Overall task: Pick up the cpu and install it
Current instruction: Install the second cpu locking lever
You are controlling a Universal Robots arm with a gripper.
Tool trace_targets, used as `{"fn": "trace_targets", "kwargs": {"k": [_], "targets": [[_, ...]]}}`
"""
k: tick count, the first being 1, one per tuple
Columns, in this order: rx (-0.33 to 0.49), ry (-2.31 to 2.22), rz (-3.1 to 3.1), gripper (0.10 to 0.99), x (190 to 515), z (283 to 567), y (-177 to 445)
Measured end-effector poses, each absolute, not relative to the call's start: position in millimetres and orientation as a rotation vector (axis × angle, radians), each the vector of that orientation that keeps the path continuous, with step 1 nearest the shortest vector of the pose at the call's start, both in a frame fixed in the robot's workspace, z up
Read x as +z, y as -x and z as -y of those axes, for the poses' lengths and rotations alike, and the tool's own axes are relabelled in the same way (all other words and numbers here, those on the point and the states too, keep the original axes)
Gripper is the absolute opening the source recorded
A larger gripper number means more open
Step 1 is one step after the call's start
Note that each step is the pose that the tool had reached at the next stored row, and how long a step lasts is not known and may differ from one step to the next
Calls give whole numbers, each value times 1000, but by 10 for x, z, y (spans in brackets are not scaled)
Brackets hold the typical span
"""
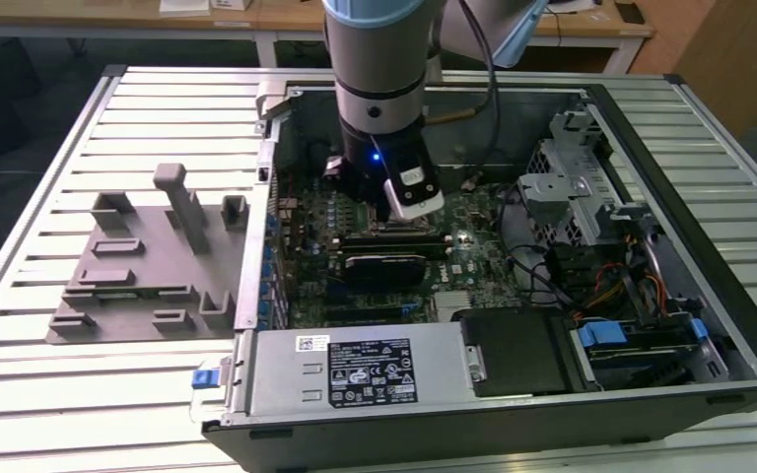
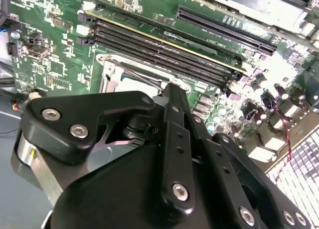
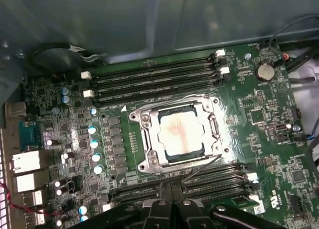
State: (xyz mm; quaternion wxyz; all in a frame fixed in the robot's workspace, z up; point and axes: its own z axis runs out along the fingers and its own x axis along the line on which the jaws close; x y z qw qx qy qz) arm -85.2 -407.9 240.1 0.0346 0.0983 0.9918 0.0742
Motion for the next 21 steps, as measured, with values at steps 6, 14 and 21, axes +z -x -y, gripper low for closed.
{"fn": "trace_targets", "kwargs": {"k": [6,14,21], "targets": [[228,-302,-3051,106,2372,4080,851],[232,-294,-3053,106,2303,4080,877],[244,-214,-3063,106,2250,4083,888]]}}
